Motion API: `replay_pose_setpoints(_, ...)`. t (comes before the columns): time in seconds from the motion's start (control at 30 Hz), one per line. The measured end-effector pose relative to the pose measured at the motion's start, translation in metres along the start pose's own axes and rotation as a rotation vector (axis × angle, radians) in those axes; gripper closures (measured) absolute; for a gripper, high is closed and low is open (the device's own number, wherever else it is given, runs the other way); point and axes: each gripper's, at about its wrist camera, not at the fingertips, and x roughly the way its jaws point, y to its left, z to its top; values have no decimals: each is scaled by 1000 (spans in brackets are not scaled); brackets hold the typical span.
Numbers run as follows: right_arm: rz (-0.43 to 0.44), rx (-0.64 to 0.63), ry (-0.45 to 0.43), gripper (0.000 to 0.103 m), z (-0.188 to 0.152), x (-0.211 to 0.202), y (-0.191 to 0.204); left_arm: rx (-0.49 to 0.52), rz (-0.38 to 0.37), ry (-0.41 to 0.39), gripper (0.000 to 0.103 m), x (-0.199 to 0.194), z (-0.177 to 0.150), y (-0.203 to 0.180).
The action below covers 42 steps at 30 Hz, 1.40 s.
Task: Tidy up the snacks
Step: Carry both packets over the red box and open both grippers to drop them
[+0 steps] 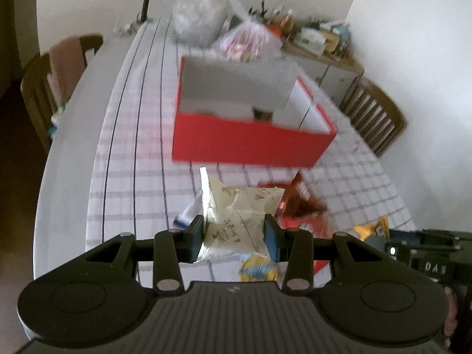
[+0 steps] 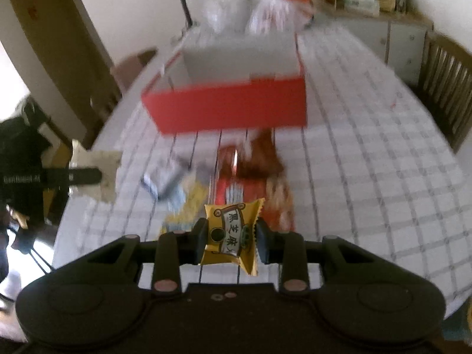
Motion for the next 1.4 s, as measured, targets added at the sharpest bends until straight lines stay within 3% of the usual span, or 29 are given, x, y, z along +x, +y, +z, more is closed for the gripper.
replay_pose_setpoints(0.23,2,-49,-103,71,59,-3,0,36,7,-63,62,3,42,-19)
replay_pose_setpoints(0.47,-8,-81,-107,71,114,33,-10,37,50,-47,62,42,85,-26)
replay_pose_setpoints(0.97,-13,-102,50,71,189,152,-40,5,219,102,62,163,175,-9)
replay_pose_setpoints(1.17,-8,-162,111,71,195,188,-36,-13,274,183,62,202,183,3)
replay_pose_setpoints(1.4,10,-213,148,70,197,212,-32,4,286,245,62,231,176,4)
